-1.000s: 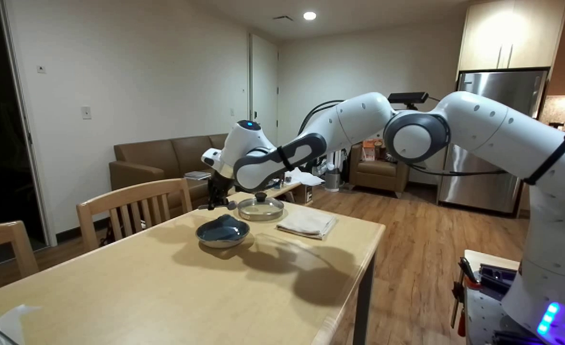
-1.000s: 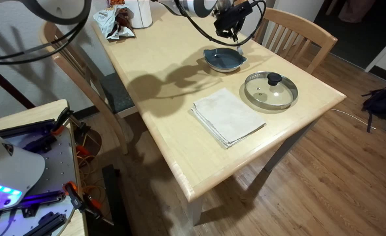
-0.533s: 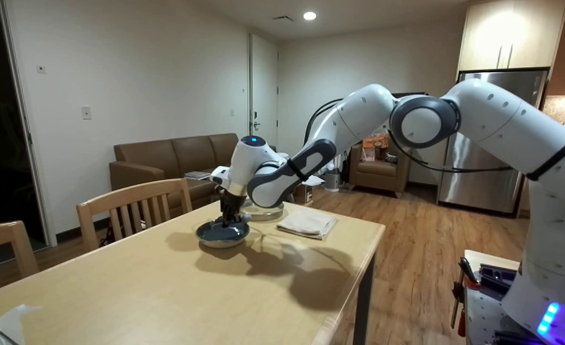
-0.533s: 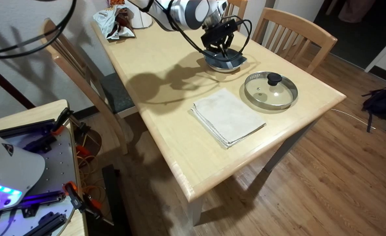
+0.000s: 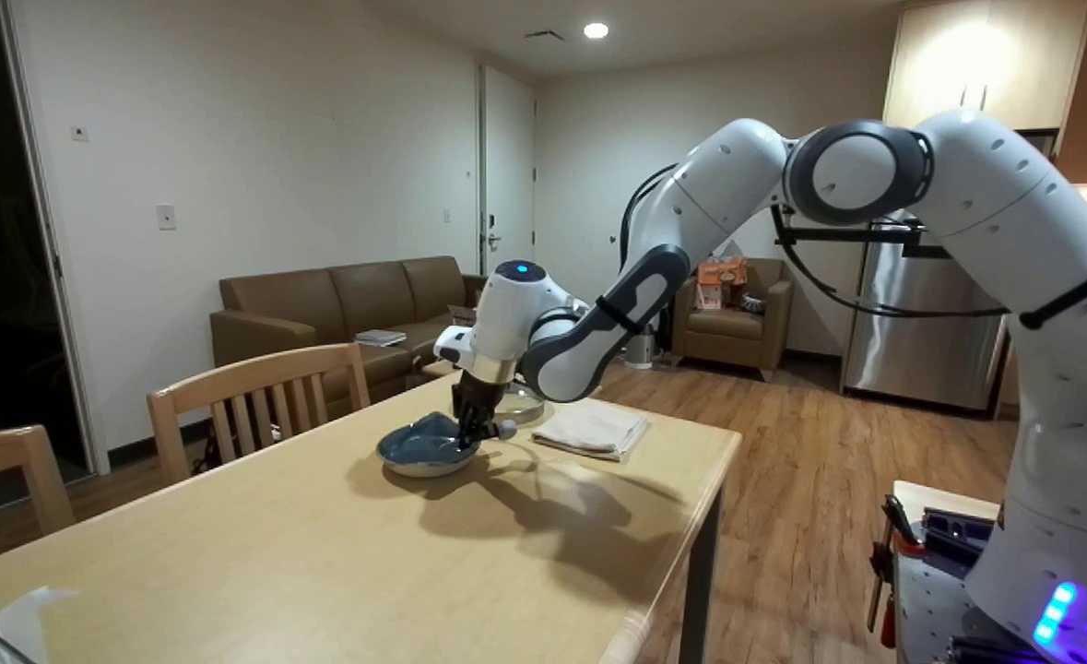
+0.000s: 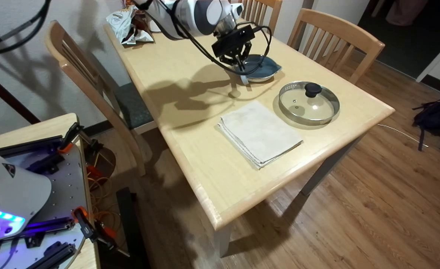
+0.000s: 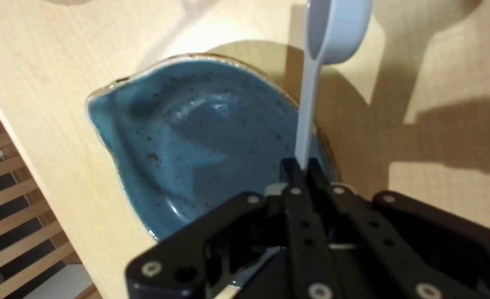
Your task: Pick the object from the pan and put it on the cloth on the table
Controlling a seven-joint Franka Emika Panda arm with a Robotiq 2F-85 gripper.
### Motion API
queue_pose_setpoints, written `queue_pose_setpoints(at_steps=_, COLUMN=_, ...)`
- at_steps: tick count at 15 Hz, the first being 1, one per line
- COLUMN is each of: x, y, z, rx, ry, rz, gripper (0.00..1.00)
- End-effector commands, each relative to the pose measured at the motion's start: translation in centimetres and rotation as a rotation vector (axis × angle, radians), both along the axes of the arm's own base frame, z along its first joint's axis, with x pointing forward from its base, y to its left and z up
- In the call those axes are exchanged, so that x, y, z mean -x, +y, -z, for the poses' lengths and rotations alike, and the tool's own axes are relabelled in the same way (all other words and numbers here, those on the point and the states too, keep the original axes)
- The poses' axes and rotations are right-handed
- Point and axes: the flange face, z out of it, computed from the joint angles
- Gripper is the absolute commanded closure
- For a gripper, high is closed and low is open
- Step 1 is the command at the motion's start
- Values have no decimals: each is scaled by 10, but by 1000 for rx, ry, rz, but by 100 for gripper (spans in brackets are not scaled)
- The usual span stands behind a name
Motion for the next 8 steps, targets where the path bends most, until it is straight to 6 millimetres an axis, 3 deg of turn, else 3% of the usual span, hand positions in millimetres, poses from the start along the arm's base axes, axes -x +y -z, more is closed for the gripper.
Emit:
queue_pose_setpoints(at_steps=1, x=50, y=-18, z=-18, rx=5, ry=-20, rz=20, gripper=97)
queue_pose_setpoints(at_steps=4, x=88, y=-33, z=-24, rx=9, ry=6, rz=44, gripper=97)
queue_pose_setpoints(at_steps=5, x=54, y=-23, z=-11, rx=17, ry=11, rz=29, gripper=94)
queue_pose_setpoints(at_steps=8, x=78, y=-31, z=-19, rx=17, ry=24, rz=42, gripper=94)
